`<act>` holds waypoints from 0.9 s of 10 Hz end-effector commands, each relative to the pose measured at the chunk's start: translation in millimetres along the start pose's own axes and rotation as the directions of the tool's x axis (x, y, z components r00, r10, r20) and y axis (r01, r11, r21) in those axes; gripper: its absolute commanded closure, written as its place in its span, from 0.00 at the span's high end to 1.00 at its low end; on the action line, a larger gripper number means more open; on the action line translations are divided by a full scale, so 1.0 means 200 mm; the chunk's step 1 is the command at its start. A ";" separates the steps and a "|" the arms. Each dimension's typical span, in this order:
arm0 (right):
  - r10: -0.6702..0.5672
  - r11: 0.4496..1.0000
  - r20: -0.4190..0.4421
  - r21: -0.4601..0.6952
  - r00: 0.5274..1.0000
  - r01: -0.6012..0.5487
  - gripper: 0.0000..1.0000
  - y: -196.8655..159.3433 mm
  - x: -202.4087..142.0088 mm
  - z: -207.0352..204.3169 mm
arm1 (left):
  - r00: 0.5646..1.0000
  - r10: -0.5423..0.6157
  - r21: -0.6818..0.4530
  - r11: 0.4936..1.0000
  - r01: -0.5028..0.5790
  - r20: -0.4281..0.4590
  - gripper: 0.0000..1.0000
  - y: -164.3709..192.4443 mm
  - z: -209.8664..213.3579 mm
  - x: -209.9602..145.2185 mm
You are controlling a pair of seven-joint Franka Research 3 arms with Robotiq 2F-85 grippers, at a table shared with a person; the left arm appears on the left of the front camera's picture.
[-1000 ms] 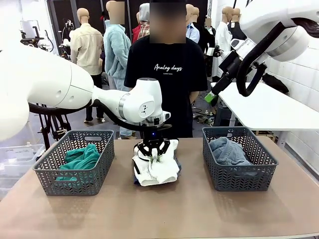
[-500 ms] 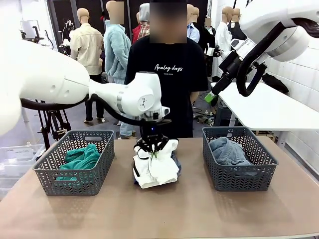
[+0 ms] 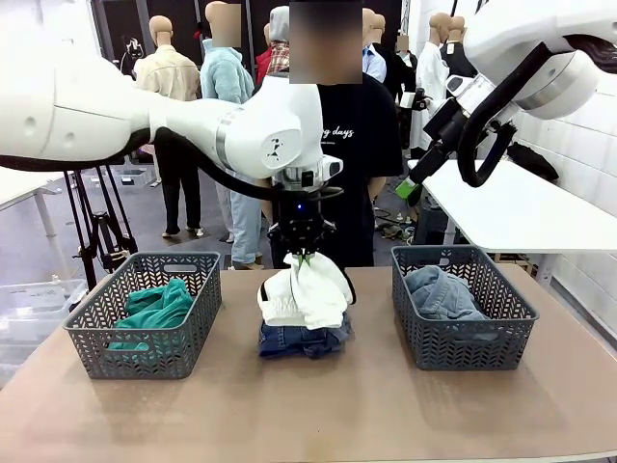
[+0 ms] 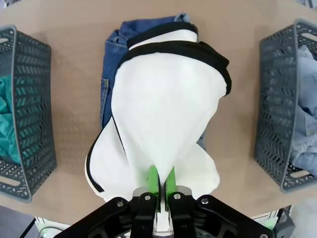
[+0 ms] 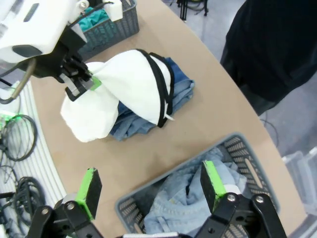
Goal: Sort the tops and bottoms.
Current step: Lift clothes from the center of the table with your left hand.
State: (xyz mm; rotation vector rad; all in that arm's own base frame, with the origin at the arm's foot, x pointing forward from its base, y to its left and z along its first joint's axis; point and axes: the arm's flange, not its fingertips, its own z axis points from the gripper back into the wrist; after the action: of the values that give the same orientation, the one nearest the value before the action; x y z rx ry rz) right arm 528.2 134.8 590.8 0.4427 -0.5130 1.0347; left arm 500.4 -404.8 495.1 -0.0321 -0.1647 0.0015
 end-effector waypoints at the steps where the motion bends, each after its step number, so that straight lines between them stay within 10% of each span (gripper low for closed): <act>1: 0.014 1.000 0.001 0.002 1.000 -0.014 1.00 0.00 0.00 0.00 | 0.997 0.039 0.004 0.999 -0.039 -0.070 0.00 0.04 -0.14 0.06; 9: -0.074 0.983 0.031 -0.164 0.997 0.079 1.00 0.25 -0.35 0.43 | 0.985 -0.067 0.072 0.996 0.057 0.158 0.00 -0.05 0.35 -0.07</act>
State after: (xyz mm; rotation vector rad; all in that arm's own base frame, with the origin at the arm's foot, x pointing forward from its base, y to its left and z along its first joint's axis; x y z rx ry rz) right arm 464.8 72.9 633.5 0.3761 -0.6053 0.9582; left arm 474.8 -414.3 564.9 0.0080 -0.2889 -0.0676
